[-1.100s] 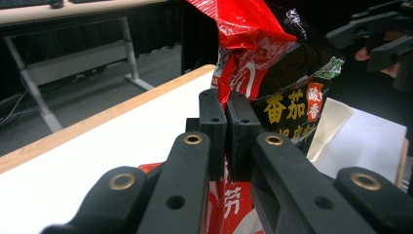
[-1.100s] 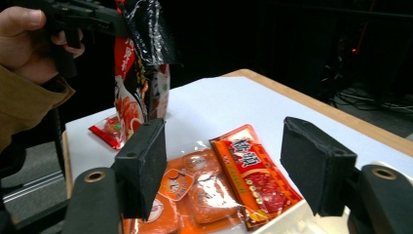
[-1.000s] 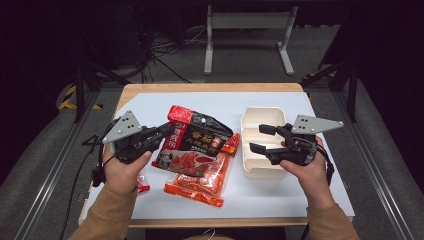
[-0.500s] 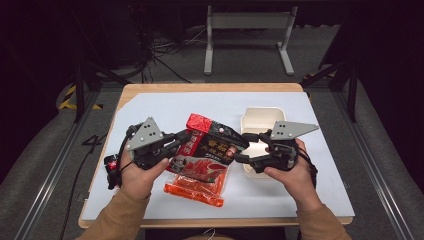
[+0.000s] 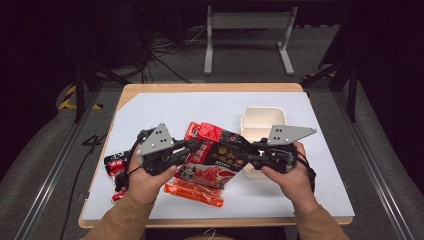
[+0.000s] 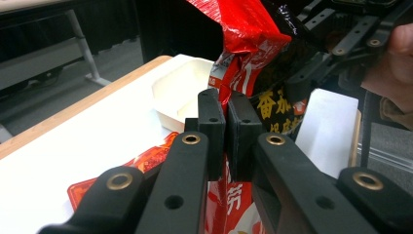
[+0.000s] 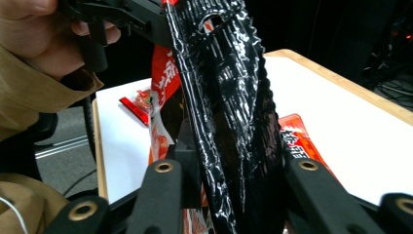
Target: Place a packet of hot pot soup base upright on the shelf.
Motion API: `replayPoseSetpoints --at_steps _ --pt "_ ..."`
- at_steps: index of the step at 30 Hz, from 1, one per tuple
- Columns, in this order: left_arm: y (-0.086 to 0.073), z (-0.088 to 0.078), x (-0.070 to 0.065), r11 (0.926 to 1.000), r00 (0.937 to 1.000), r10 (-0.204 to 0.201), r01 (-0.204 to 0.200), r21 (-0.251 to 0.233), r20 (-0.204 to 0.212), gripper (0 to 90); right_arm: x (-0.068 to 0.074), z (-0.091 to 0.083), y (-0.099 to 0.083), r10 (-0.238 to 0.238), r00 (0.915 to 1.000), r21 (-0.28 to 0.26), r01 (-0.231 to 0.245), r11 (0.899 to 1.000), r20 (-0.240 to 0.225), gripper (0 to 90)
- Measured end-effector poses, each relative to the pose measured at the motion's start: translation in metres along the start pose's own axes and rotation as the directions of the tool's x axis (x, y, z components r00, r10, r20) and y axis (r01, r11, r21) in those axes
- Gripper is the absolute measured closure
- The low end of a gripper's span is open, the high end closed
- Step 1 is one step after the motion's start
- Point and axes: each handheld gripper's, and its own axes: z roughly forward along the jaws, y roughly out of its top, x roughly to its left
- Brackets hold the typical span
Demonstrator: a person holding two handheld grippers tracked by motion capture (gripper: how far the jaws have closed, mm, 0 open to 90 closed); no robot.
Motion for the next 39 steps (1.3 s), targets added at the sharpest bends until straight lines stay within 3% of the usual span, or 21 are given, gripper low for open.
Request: replayPoseSetpoints --at_steps 15,23,30,39 --pt "-0.002 -0.005 0.006 0.9989 0.9988 -0.042 0.042 -0.020 0.025 84.9 0.010 -0.005 0.015 -0.066 0.9944 -0.031 0.069 0.997 0.083 75.7" --pt "-0.003 -0.007 0.009 0.9976 0.9979 -0.055 0.056 -0.040 0.033 81.8 0.013 -0.011 0.030 -0.097 0.9903 -0.044 0.101 0.994 0.100 76.5" --pt "-0.005 -0.010 0.012 0.9975 0.9973 -0.064 0.065 -0.028 0.035 68.7 0.011 -0.015 0.044 -0.112 0.9882 -0.048 0.118 0.992 0.104 76.8" --pt "-0.010 -0.015 0.024 0.9977 0.9977 -0.067 0.067 0.003 0.005 60.2 0.008 -0.029 0.065 -0.162 0.9767 -0.043 0.170 0.985 0.140 76.7"
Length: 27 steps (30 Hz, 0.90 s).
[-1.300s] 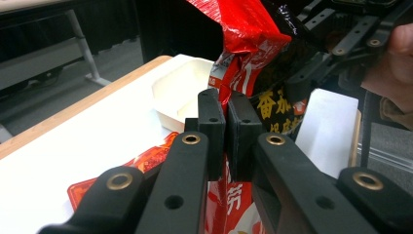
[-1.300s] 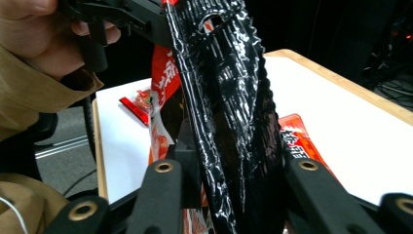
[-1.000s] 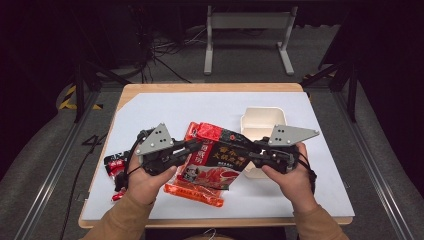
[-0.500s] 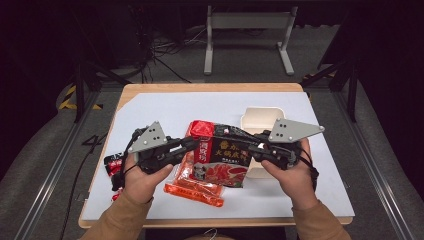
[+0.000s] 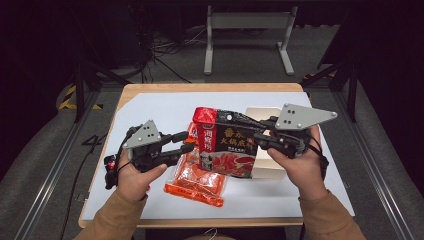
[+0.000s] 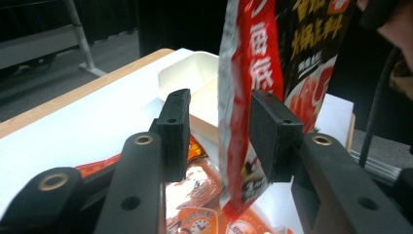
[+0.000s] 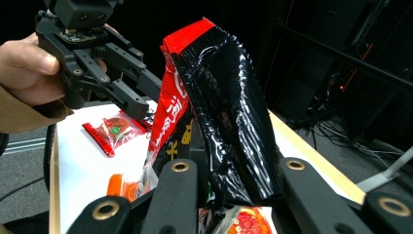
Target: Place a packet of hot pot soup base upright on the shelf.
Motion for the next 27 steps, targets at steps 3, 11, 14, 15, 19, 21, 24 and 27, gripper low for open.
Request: replayPoseSetpoints --at_steps 3,11,14,15,19,21,24,27 --pt "-0.001 -0.002 0.005 0.9999 0.9998 -0.013 0.013 0.001 -0.015 59.6 -0.006 -0.003 0.003 -0.002 0.9999 -0.001 0.002 1.000 0.012 76.7" --pt "-0.004 -0.009 0.015 0.9988 0.9980 -0.048 0.048 -0.009 -0.041 59.6 -0.023 -0.011 0.009 -0.005 0.9987 0.009 0.004 1.000 0.050 76.6" --pt "-0.005 -0.011 0.018 0.9985 0.9972 -0.053 0.052 -0.014 -0.052 59.6 -0.030 -0.014 0.010 -0.003 0.9972 0.005 0.002 1.000 0.075 76.6" --pt "-0.005 -0.011 0.019 0.9984 0.9971 -0.055 0.054 -0.013 -0.053 59.6 -0.034 -0.015 0.011 -0.002 0.9964 0.004 0.001 1.000 0.084 76.6" --pt "-0.006 -0.012 0.022 0.9980 0.9962 -0.063 0.062 -0.014 -0.060 59.5 -0.044 -0.018 0.012 -0.006 0.9936 0.021 0.004 1.000 0.113 76.5" --pt "-0.006 -0.012 0.023 0.9978 0.9958 -0.066 0.065 -0.012 -0.063 59.5 -0.049 -0.018 0.013 -0.007 0.9927 0.026 0.004 1.000 0.121 76.5" --pt "-0.008 -0.013 0.026 0.9973 0.9951 -0.074 0.073 -0.009 -0.066 59.4 -0.058 -0.020 0.013 -0.006 0.9907 0.029 0.002 1.000 0.136 76.5" --pt "-0.009 -0.013 0.028 0.9966 0.9943 -0.082 0.082 -0.005 -0.068 59.4 -0.064 -0.020 0.011 -0.002 0.9895 0.030 -0.002 1.000 0.144 76.5"
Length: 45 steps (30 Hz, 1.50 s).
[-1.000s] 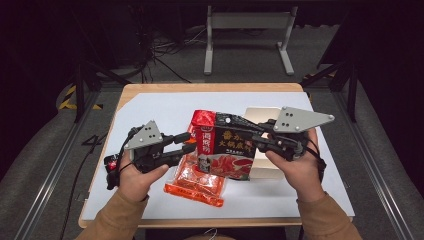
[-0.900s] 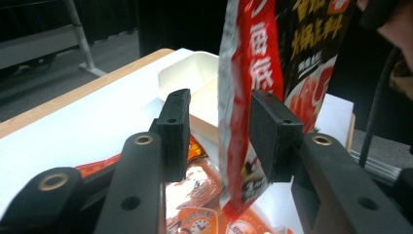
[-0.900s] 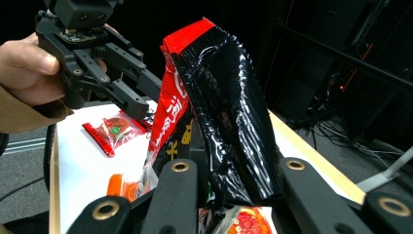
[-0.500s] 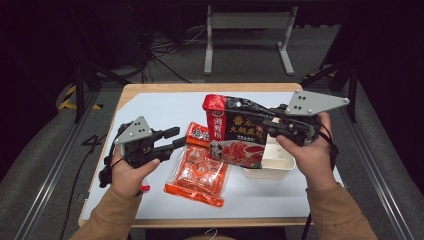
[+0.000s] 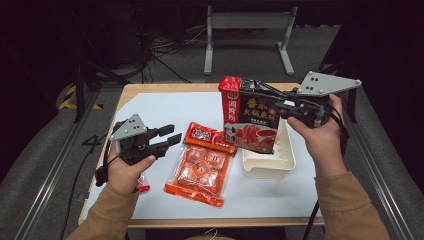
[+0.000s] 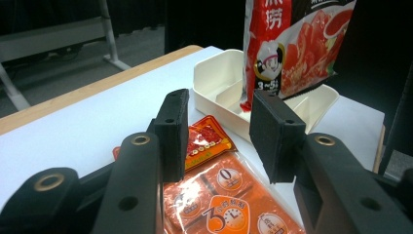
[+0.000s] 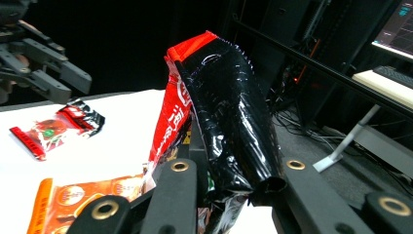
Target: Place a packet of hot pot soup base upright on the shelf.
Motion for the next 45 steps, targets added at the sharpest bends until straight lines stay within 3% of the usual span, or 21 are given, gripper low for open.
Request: replayPoseSetpoints --at_steps 13,25,33,45 --pt "-0.002 0.000 0.006 0.9999 0.9998 -0.011 0.011 0.005 -0.015 58.1 -0.038 0.000 -0.010 0.020 0.9959 -0.009 -0.019 1.000 0.088 76.5" --pt "-0.005 0.003 0.010 0.9996 0.9992 -0.021 0.021 0.020 -0.034 54.1 -0.062 0.004 -0.024 0.012 0.9871 -0.013 -0.010 1.000 0.160 76.1" --pt "-0.006 0.004 0.011 0.9991 0.9987 -0.020 0.022 0.037 -0.046 52.2 -0.077 0.014 -0.038 -0.037 0.9833 -0.012 0.040 0.999 0.178 76.1" --pt "-0.010 0.001 0.012 0.9984 0.9974 -0.020 0.024 0.052 -0.069 49.9 -0.091 0.033 -0.055 -0.056 0.9820 -0.001 0.057 0.998 0.180 76.0"
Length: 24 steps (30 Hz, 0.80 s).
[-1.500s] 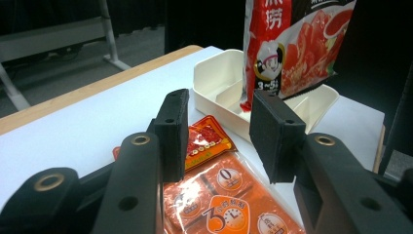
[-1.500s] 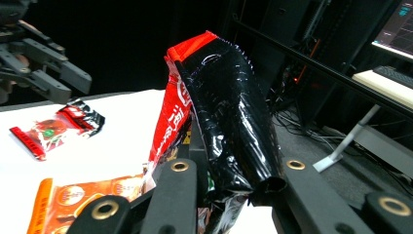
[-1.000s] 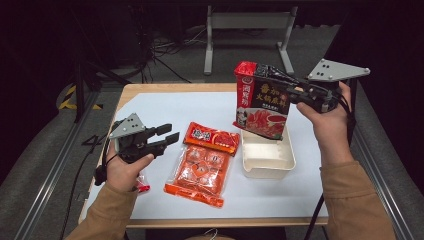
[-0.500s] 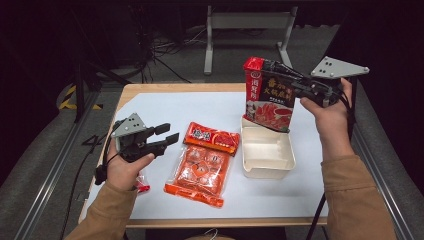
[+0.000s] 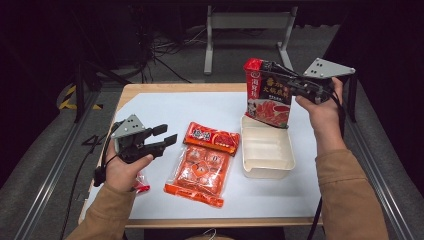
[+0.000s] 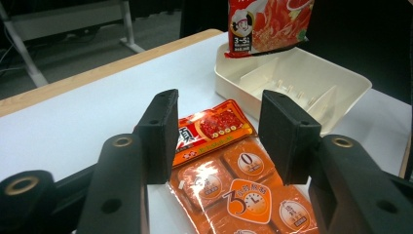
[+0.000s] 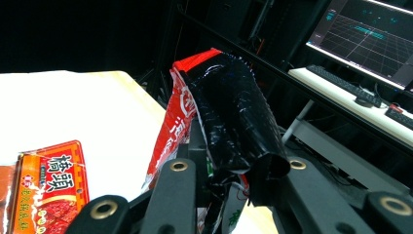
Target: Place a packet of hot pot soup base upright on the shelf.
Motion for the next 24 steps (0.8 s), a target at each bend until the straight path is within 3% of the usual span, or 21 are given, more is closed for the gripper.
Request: replayPoseSetpoints --at_steps 11,24 --pt "-0.006 -0.008 0.003 0.9998 0.9991 -0.019 0.019 0.011 -0.039 47.3 0.000 0.022 -0.012 -0.008 0.9994 0.026 0.008 1.000 -0.033 76.0" --pt "-0.007 -0.006 0.004 0.9992 0.9989 -0.026 0.027 0.029 -0.038 46.8 0.005 0.031 -0.018 -0.020 0.9973 0.030 0.022 0.999 -0.070 74.9"
